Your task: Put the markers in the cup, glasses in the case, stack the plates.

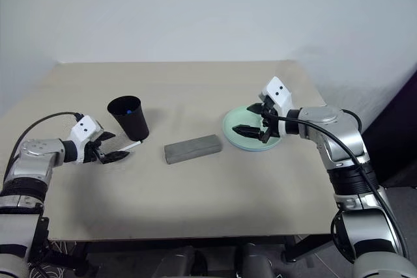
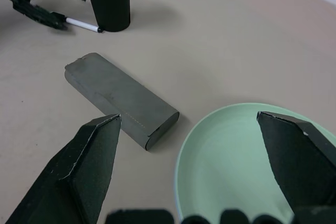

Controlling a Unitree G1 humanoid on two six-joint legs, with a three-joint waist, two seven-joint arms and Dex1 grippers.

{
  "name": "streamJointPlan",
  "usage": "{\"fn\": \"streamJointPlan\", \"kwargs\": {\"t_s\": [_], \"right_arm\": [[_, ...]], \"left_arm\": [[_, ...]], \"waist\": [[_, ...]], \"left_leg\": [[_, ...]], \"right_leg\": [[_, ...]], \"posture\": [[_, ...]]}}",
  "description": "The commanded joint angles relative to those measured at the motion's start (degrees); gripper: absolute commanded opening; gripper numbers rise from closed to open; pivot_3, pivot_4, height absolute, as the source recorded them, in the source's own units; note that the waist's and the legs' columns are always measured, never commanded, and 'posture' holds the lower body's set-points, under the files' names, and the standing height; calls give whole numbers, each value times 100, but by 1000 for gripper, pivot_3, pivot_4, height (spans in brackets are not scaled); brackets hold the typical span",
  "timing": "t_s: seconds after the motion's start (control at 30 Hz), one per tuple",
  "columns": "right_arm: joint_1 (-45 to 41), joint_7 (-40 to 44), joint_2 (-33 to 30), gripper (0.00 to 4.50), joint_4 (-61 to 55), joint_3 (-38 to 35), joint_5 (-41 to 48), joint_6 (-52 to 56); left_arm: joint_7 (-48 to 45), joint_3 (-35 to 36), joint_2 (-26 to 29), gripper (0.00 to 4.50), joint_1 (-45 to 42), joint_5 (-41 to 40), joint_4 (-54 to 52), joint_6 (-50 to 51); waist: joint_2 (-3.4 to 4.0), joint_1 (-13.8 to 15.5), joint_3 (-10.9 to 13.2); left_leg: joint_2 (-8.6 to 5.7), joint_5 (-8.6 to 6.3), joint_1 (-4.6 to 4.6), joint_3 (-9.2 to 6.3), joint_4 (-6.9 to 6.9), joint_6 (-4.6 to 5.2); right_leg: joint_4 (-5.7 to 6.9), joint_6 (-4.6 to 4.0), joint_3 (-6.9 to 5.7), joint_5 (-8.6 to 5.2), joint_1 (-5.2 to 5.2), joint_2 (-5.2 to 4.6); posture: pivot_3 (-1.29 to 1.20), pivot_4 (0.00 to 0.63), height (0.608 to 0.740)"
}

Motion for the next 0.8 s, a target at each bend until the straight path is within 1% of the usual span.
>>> {"fn": "streamJointPlan", "kwargs": {"t_s": [0.03,0.13,0.23,0.37,0.43,0.5,0.53,0.57,0.6,0.63,0.8], "right_arm": [[-42,-48,-81,4500,-231,-179,38,3],[-30,-62,-81,4500,-245,-181,43,6],[-53,-73,-69,4500,-228,-177,40,6],[-57,-73,-67,4500,-225,-169,36,-3],[-58,-69,-69,4500,-226,-165,34,-8],[-58,-66,-70,4500,-233,-162,34,-8],[-63,-61,-72,4500,-228,-160,32,-14],[-64,-58,-73,4500,-227,-159,31,-17],[-65,-56,-74,4500,-226,-159,30,-18],[-64,-56,-75,4500,-227,-159,29,-19],[-70,-37,-85,4500,-226,-143,17,-37]], "left_arm": [[144,-17,39,4472,-300,166,322,-268],[190,-76,16,4472,-332,300,569,-359],[197,-129,6,3939,-351,400,711,-351],[129,-164,4,2584,-354,418,800,-329],[43,-193,16,1858,-337,413,815,-275],[-53,-211,30,1241,-314,409,818,-208],[-115,-210,32,805,-305,396,822,-137],[-181,-207,34,518,-292,382,821,-77],[-245,-205,36,118,-274,369,814,-34],[-283,-204,38,8,-260,363,804,-7],[-856,-202,65,11,-34,220,496,509]], "waist": [[-1,7,0],[0,13,-1],[0,14,-1],[2,14,-2],[2,14,-2],[4,11,-3],[4,9,-3],[4,6,-3],[4,2,-3],[6,-2,-4],[9,-8,-6]], "left_leg": [[0,0,0,-1,0,1],[0,0,2,-1,0,1],[1,0,5,-1,0,1],[8,1,11,-1,0,0],[11,2,13,-1,0,-1],[13,3,15,2,0,-2],[16,3,15,3,1,-2],[20,3,15,3,4,-2],[23,3,15,3,5,-2],[24,3,15,3,5,-2],[24,-6,14,10,5,-1]], "right_leg": [[0,0,-1,0,0,-1],[1,0,-4,0,0,-5],[4,0,-6,0,1,-12],[6,0,-15,0,6,-21],[6,0,-29,0,7,-30],[8,0,-60,0,9,-52],[7,0,-71,0,10,-56],[6,0,-79,0,11,-57],[6,0,-85,0,12,-59],[5,0,-90,0,13,-61],[5,0,-108,0,8,-61]], "posture": [[0,0,732],[0,0,732],[0,0,732],[0,0,732],[0,0,732],[0,0,732],[0,0,732],[0,0,732],[0,0,732],[0,0,732],[0,0,732]]}}
